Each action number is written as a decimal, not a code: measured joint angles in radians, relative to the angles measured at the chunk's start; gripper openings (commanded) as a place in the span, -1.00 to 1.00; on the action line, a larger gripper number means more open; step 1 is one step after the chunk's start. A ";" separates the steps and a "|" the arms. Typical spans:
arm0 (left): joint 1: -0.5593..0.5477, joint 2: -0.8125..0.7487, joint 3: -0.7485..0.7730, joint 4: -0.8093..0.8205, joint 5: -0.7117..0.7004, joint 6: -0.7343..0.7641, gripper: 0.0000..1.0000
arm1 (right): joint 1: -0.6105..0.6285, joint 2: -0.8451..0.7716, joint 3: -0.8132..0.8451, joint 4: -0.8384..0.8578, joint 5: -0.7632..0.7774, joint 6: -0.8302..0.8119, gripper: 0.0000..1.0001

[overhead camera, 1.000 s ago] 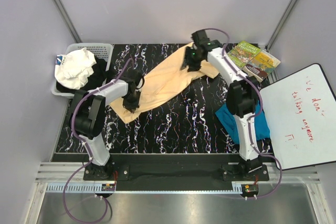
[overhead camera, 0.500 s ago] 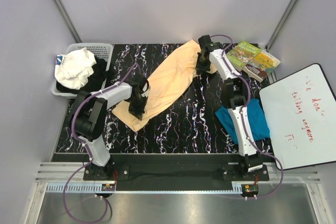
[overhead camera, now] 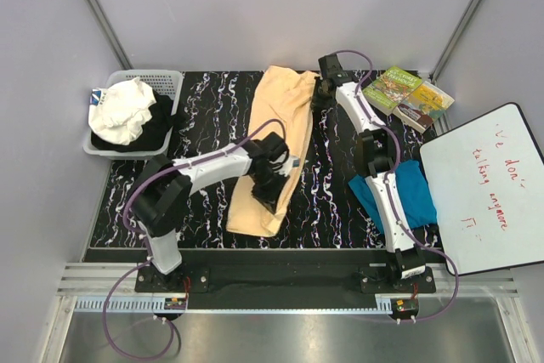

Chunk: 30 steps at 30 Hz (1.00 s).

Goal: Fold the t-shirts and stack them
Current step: Rotate the tshirt 90 degrees

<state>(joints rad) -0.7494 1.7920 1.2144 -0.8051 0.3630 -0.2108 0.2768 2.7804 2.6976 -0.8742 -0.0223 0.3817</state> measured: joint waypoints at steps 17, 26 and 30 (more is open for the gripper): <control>-0.111 -0.117 0.112 -0.055 -0.080 0.008 0.98 | 0.000 -0.330 -0.447 0.081 -0.041 -0.031 -0.17; -0.008 -0.160 0.113 -0.066 -0.111 -0.025 0.98 | 0.000 -0.766 -0.802 0.099 -0.141 0.013 -0.25; 0.083 -0.151 0.113 -0.083 -0.147 -0.077 0.98 | 0.018 -0.876 -1.020 0.119 -0.290 0.039 -0.07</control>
<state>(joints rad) -0.6662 1.6413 1.3273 -0.8879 0.2161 -0.2874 0.2943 1.9045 1.6779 -0.7547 -0.3122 0.4202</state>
